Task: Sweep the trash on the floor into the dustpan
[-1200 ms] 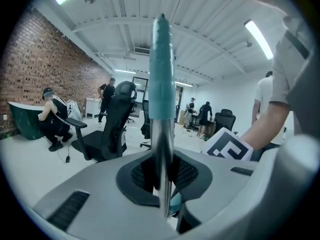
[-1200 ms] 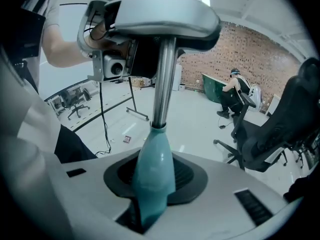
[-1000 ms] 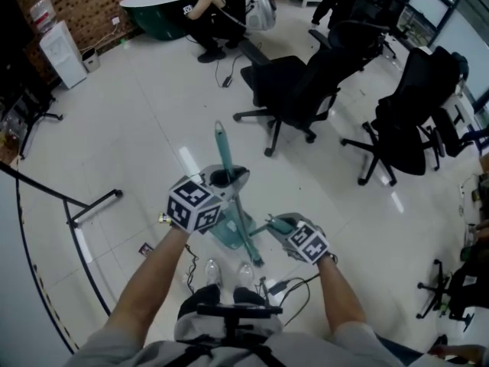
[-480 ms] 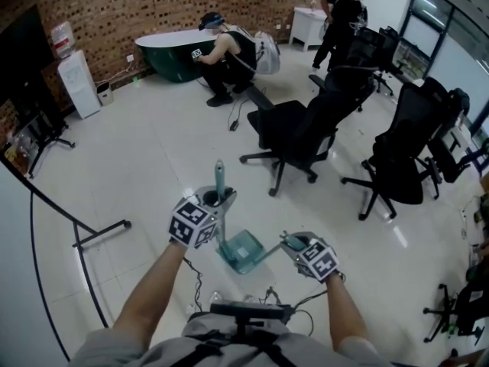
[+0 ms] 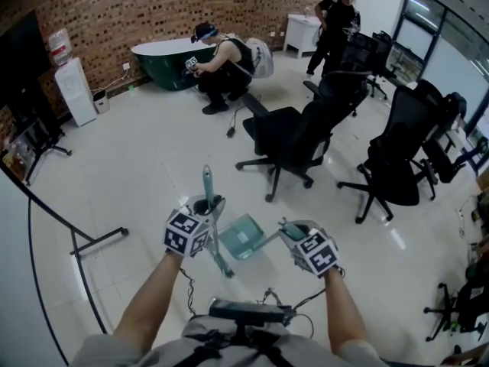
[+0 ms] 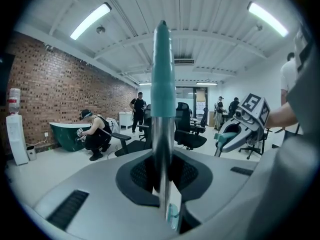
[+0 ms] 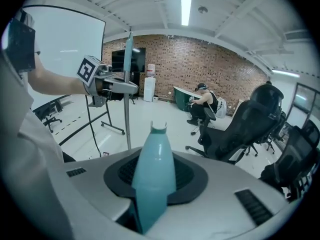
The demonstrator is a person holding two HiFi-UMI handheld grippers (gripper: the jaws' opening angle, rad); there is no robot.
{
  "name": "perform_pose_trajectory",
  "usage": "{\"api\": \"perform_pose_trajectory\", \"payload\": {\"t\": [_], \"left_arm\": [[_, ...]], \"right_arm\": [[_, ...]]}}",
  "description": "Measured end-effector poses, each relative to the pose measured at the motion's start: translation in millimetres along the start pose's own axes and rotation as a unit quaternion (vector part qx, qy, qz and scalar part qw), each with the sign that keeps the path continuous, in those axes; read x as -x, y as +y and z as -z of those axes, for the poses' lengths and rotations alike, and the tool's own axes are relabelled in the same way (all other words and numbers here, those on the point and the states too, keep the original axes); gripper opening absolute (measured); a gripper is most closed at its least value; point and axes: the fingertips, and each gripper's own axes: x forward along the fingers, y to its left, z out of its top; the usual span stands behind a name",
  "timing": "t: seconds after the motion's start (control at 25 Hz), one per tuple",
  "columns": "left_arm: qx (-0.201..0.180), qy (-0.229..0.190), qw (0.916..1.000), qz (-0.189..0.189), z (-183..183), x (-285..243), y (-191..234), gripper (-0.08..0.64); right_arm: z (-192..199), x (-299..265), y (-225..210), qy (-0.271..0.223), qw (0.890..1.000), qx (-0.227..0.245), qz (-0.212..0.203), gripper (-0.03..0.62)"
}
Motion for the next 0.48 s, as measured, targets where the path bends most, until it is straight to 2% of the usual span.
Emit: {"api": "perform_pose_trajectory", "payload": {"t": [0.48], "left_arm": [[0.014, 0.005, 0.9999, 0.006, 11.7, 6.4, -13.0, 0.041]], "right_arm": [[-17.0, -6.9, 12.9, -0.008, 1.000, -0.011, -0.014, 0.103]]}}
